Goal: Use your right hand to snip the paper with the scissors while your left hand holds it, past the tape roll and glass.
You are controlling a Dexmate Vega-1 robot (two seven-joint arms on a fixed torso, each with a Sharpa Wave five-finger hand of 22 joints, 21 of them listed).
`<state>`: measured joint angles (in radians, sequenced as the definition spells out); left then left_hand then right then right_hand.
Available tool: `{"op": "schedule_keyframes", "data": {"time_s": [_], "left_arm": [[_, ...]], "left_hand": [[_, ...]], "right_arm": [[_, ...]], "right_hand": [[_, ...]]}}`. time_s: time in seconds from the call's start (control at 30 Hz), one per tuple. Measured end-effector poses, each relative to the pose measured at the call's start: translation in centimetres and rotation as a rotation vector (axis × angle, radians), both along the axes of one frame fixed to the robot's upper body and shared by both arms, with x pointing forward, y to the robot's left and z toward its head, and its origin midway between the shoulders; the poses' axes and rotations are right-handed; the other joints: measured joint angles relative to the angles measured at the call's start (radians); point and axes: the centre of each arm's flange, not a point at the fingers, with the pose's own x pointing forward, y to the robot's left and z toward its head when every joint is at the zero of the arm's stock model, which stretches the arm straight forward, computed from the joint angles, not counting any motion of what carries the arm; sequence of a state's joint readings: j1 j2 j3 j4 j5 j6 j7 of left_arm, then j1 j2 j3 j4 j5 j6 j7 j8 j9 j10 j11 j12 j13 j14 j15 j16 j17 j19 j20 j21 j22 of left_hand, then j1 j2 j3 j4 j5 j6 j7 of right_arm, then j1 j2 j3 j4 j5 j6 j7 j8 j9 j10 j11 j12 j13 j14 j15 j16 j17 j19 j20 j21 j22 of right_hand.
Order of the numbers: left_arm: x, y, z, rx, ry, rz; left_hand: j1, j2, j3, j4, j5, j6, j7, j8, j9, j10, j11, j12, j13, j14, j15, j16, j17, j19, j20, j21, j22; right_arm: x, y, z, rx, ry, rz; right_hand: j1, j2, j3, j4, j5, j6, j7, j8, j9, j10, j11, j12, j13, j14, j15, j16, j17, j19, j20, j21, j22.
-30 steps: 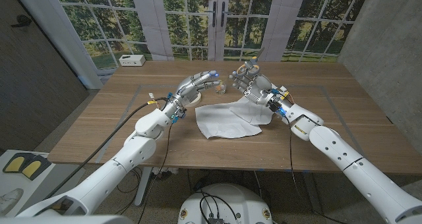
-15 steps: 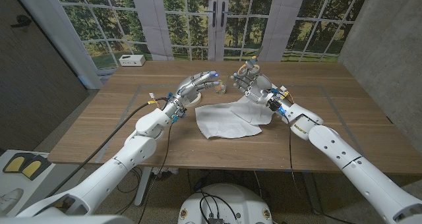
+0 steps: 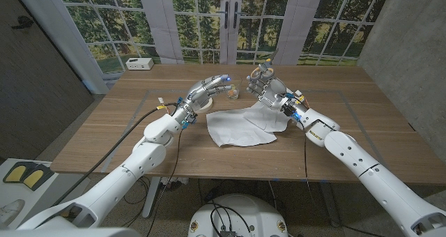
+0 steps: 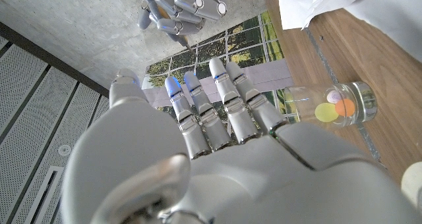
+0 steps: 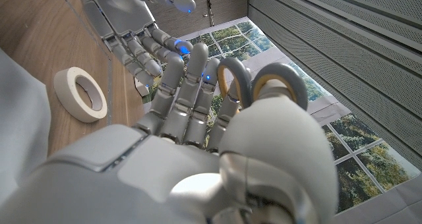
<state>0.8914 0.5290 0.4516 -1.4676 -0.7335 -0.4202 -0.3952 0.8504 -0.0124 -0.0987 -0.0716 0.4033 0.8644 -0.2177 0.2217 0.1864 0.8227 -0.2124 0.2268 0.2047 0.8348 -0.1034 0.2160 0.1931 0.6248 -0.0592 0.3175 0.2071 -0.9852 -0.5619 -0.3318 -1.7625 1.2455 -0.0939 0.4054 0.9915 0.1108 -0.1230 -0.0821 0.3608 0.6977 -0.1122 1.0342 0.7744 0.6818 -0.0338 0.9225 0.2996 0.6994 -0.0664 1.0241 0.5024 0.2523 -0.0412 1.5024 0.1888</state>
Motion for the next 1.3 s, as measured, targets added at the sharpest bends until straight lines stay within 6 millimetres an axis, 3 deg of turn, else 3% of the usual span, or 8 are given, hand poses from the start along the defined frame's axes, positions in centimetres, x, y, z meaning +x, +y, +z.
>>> {"op": "schedule_keyframes", "data": {"time_s": [0.17, 0.3, 0.33, 0.4, 0.43, 0.57, 1.1, 1.3], "left_arm": [[0.02, -0.02, 0.03, -0.001, 0.000, 0.000], [0.00, -0.04, -0.01, -0.002, 0.000, 0.001], [-0.01, -0.05, -0.03, -0.002, 0.001, 0.001], [-0.09, -0.11, -0.13, -0.003, 0.002, 0.001], [-0.13, -0.12, -0.16, -0.003, 0.002, 0.001], [-0.24, -0.10, -0.28, -0.004, 0.003, 0.002], [-0.77, -0.03, -0.57, -0.012, 0.001, 0.005], [-0.95, 0.03, -0.60, -0.015, -0.002, 0.006]], "left_hand": [[0.000, 0.000, -0.002, -0.002, 0.000, 0.004, -0.004, 0.000, 0.000, 0.000, 0.000, 0.000, 0.000, 0.002, 0.002, 0.000, 0.000, 0.000, 0.000, 0.000, 0.000], [0.000, 0.000, -0.004, -0.004, 0.000, 0.004, -0.004, 0.000, 0.000, 0.000, 0.000, 0.000, 0.000, 0.002, 0.002, 0.000, 0.000, 0.000, 0.000, 0.000, 0.000], [0.000, 0.000, -0.004, -0.004, 0.000, 0.004, -0.004, 0.000, 0.000, 0.000, 0.000, 0.000, 0.000, 0.002, 0.002, 0.000, 0.000, 0.000, 0.000, 0.000, 0.000], [0.000, 0.000, -0.004, -0.004, 0.000, 0.004, -0.004, 0.000, 0.000, 0.000, 0.000, 0.000, 0.000, 0.002, 0.002, 0.000, 0.000, 0.000, 0.000, 0.000, 0.000], [0.000, 0.000, -0.004, -0.004, 0.000, 0.004, -0.004, 0.000, 0.000, 0.000, 0.000, 0.000, 0.000, 0.002, 0.002, 0.000, 0.000, 0.000, 0.000, 0.000, 0.000], [0.000, 0.000, -0.004, -0.004, 0.000, 0.004, -0.004, -0.001, 0.000, 0.000, 0.000, 0.000, 0.000, 0.002, 0.002, 0.000, 0.000, 0.000, 0.000, 0.000, 0.000], [-0.004, 0.004, -0.008, 0.000, 0.000, 0.008, -0.007, -0.004, 0.000, 0.002, -0.002, 0.000, 0.000, 0.007, -0.004, 0.000, 0.000, 0.000, 0.000, 0.000, 0.000], [0.001, 0.009, -0.008, 0.000, 0.000, 0.013, -0.002, -0.004, 0.000, 0.005, -0.005, 0.000, 0.000, 0.009, -0.002, 0.000, 0.000, 0.000, 0.000, 0.000, 0.000]], "right_arm": [[-0.01, 0.00, 0.05, 0.003, -0.008, 0.001], [-0.06, -0.03, 0.13, 0.003, -0.018, 0.000], [-0.07, -0.03, 0.12, 0.004, -0.018, 0.000], [-0.12, -0.04, 0.10, 0.005, -0.026, -0.002], [-0.15, -0.04, 0.07, 0.006, -0.029, -0.002], [-0.23, -0.09, -0.06, 0.007, -0.036, -0.005], [-0.76, -0.12, -0.21, 0.005, -0.052, -0.010], [-0.93, -0.14, -0.23, -0.001, -0.057, -0.015]], "right_hand": [[-0.050, -0.030, -0.023, 0.018, -0.006, -0.007, 0.016, 0.057, 0.000, -0.011, -0.011, 0.146, 0.000, -0.025, 0.002, 0.023, 0.006, 0.011, 0.000, 0.000, -0.003], [-0.098, -0.048, -0.044, 0.030, -0.006, -0.021, 0.031, 0.160, 0.000, -0.006, -0.006, 0.279, 0.008, -0.051, 0.004, 0.034, 0.005, 0.011, 0.000, -0.008, -0.008], [-0.116, -0.061, -0.054, 0.037, -0.006, -0.025, 0.034, 0.186, 0.000, -0.003, -0.003, 0.337, 0.055, -0.063, 0.006, 0.036, 0.004, 0.011, 0.000, -0.013, -0.008], [-0.172, -0.081, -0.079, 0.055, -0.002, -0.029, 0.030, 0.202, 0.000, -0.003, -0.003, 0.366, 0.318, -0.087, 0.007, 0.036, -0.005, 0.011, 0.000, -0.025, -0.008], [-0.197, -0.092, -0.090, 0.065, -0.002, -0.034, 0.024, 0.202, 0.000, -0.003, -0.004, 0.363, 0.452, -0.099, 0.009, 0.030, -0.009, 0.011, 0.000, -0.029, -0.008], [-0.226, -0.105, -0.107, 0.074, 0.007, -0.048, 0.010, 0.173, 0.001, -0.018, -0.018, 0.335, 0.491, -0.135, 0.014, 0.018, -0.020, 0.011, 0.000, -0.043, -0.012], [-0.245, -0.111, -0.108, 0.073, 0.039, -0.066, -0.008, 0.114, 0.031, -0.025, -0.025, 0.286, 0.508, -0.195, 0.019, -0.016, -0.042, 0.010, 0.000, -0.071, -0.010], [-0.257, -0.113, -0.119, 0.072, 0.053, -0.062, -0.003, 0.075, 0.032, -0.014, -0.014, 0.238, 0.395, -0.234, 0.020, -0.107, -0.102, 0.004, 0.002, -0.086, -0.009]]}}
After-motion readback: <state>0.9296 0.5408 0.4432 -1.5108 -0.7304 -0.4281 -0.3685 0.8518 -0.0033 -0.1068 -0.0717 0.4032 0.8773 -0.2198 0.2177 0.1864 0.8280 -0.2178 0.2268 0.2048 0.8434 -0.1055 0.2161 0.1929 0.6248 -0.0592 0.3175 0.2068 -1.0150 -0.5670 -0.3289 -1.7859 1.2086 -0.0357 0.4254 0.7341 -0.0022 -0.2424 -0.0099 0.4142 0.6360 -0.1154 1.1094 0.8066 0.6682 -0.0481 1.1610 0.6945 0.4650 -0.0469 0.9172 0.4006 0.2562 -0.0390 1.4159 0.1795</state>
